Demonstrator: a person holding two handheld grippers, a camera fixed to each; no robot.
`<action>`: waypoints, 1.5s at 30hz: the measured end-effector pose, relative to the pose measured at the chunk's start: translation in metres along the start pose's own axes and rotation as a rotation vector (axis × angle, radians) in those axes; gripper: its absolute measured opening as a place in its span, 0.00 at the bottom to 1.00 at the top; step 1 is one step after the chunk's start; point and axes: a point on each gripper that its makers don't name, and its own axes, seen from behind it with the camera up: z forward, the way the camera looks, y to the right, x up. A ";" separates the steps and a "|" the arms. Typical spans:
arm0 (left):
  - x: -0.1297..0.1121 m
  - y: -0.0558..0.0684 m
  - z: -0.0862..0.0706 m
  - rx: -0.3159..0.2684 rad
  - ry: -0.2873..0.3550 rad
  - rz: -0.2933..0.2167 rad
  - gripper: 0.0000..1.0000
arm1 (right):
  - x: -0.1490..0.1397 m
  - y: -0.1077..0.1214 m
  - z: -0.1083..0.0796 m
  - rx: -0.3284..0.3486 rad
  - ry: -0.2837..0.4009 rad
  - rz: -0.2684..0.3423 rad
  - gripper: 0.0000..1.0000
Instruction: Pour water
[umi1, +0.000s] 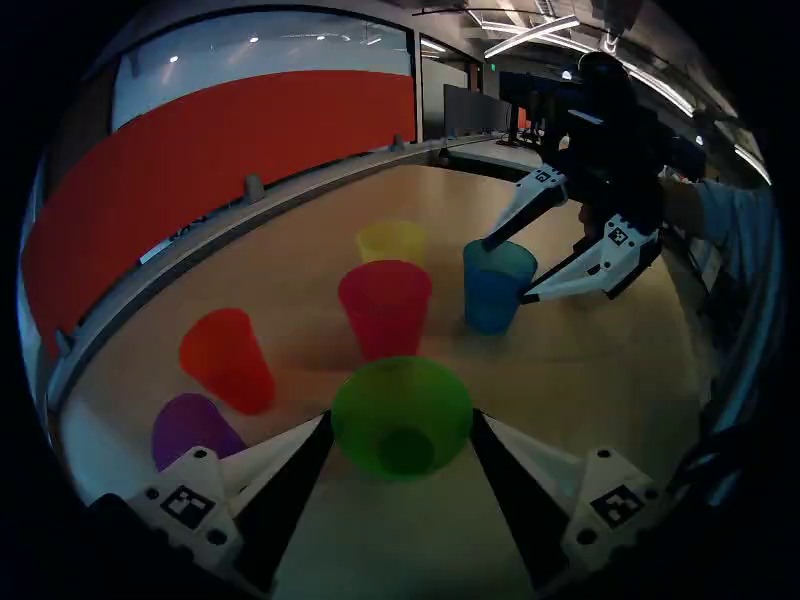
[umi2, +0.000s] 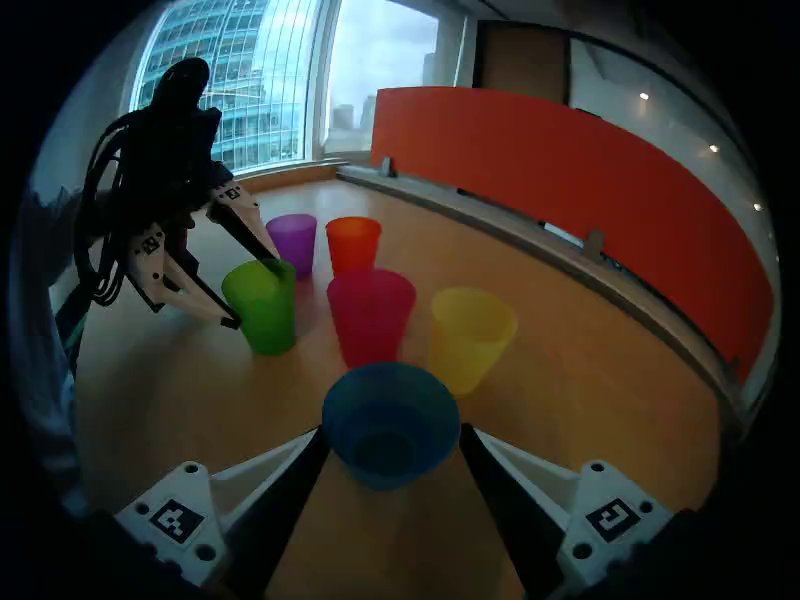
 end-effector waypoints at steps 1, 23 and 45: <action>0.000 0.000 0.000 0.001 -0.001 0.001 0.98 | 0.000 0.000 0.000 0.001 0.000 0.000 1.00; -0.001 0.000 0.004 0.003 -0.011 0.011 0.87 | 0.006 -0.002 0.011 0.008 0.005 -0.002 0.96; 0.017 0.002 -0.011 0.025 0.055 0.001 0.87 | 0.016 -0.006 -0.005 -0.015 0.056 0.005 0.92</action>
